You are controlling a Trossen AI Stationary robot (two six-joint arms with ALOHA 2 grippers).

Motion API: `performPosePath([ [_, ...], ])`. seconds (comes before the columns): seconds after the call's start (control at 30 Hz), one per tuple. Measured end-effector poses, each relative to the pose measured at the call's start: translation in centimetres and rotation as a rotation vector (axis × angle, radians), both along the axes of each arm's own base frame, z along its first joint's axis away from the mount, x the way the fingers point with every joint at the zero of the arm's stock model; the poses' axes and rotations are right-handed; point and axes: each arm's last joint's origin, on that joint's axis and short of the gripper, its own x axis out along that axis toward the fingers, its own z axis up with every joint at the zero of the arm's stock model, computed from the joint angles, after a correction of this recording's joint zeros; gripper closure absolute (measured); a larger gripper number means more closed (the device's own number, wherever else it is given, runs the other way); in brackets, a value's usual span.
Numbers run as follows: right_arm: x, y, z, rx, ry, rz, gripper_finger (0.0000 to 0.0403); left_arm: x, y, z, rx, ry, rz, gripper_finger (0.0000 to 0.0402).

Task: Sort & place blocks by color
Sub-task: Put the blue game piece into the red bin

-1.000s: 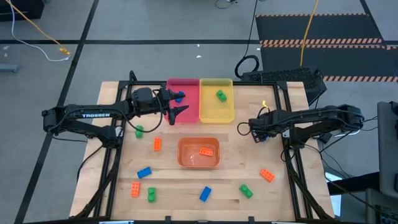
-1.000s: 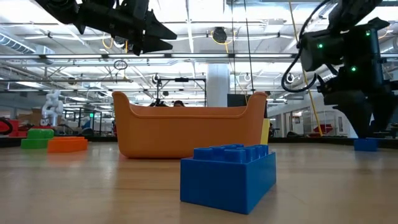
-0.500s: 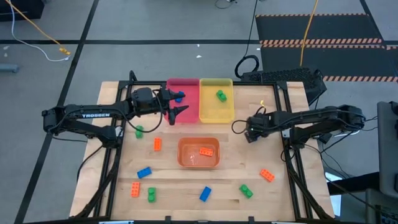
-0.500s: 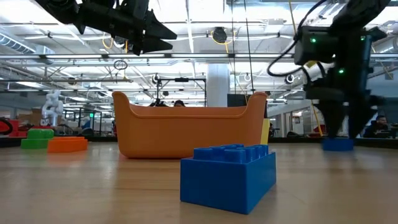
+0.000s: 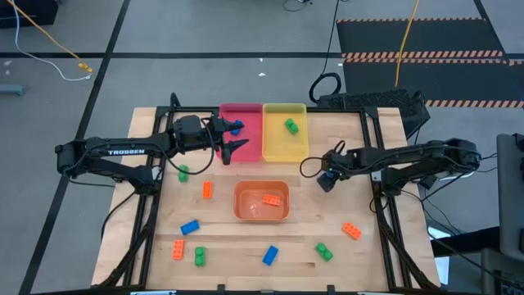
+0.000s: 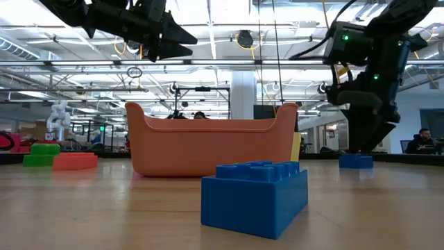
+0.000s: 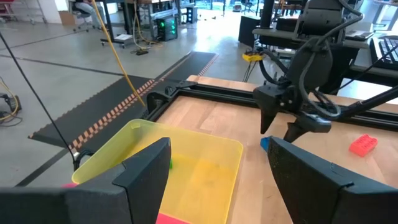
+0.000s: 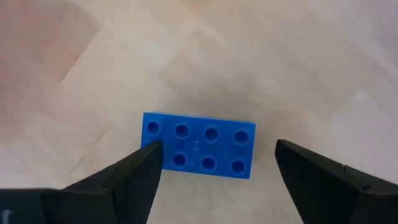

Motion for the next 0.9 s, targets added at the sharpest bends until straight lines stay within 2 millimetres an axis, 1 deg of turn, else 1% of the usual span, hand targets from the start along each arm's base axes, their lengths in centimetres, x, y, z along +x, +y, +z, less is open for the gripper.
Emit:
performPosePath([
  [0.13,-0.1,0.0,0.7,-0.052,-0.025,0.138,0.0117,0.0,0.0,0.0,0.0,0.001,0.0,0.0131],
  [0.3,-0.3,0.0,1.9,-0.126,-0.104,0.276,0.0133,0.0,0.0,0.0,-0.001,0.0,0.001,0.0131],
  [0.43,-0.3,0.1,2.3,-0.191,-0.106,0.419,0.0138,0.0,0.0,0.0,-0.001,-0.001,0.001,0.0131],
  [0.6,-0.1,0.0,1.8,-0.219,-0.051,0.527,0.0138,0.0,0.0,0.0,-0.001,-0.002,0.001,0.0131],
  [0.9,0.6,0.0,-0.1,-0.199,0.086,0.691,0.0138,0.0,0.0,-0.1,-0.003,0.008,0.001,0.0131],
])
